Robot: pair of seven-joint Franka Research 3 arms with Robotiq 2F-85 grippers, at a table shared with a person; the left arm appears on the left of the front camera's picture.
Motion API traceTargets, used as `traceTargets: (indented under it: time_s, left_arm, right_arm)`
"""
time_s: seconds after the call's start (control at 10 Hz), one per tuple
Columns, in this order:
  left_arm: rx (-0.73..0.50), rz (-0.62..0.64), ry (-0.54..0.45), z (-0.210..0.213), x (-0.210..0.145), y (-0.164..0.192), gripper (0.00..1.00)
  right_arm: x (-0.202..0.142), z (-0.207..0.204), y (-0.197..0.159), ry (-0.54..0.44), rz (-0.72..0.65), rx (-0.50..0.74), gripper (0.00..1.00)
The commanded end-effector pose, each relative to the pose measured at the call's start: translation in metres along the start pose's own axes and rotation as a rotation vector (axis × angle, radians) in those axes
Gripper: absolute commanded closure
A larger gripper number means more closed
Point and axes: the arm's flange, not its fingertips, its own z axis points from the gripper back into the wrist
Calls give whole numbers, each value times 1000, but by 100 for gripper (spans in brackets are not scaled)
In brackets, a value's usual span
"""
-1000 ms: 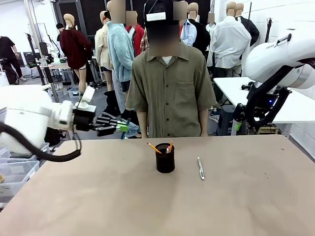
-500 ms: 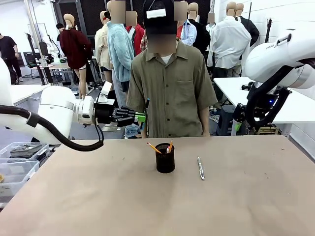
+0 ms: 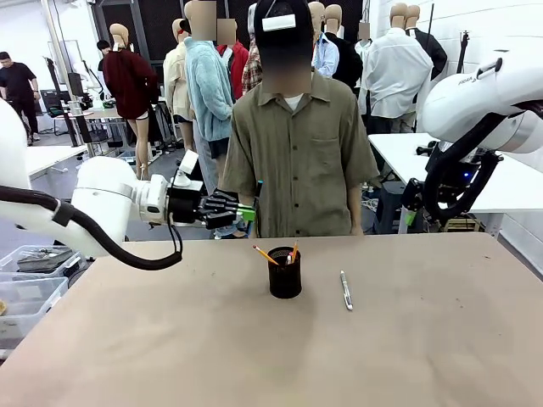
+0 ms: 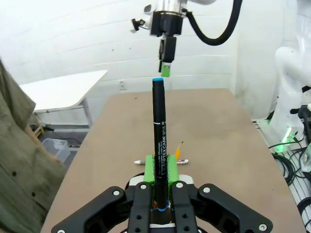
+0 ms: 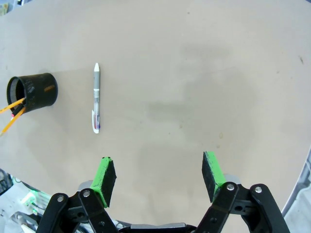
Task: Place the pens into the pen holder.
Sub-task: Pick up a writing instrument from the table and place it into the Pen holder.
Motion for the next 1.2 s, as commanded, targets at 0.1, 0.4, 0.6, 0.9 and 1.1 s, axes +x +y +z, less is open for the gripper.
traceTargets:
  time_s: [0.1,0.4,0.6,0.9,1.1]
  left_arm:
    - [-130,-40,-110,-25,-20,24,100]
    - [-183,-40,-161,-42,-36,41,100]
    - [-212,-22,-135,-56,-52,53,100]
    - [-245,-1,-148,-67,-63,62,100]
    - [-244,30,-143,-73,-69,69,100]
  right_arm:
    - [1,-2,-1,-16,10,20,11]
    - [1,-2,-1,-16,10,20,11]
    - [1,-2,-1,-16,10,20,11]
    - [1,-2,-1,-16,10,20,11]
    - [1,-2,-1,-16,10,20,11]
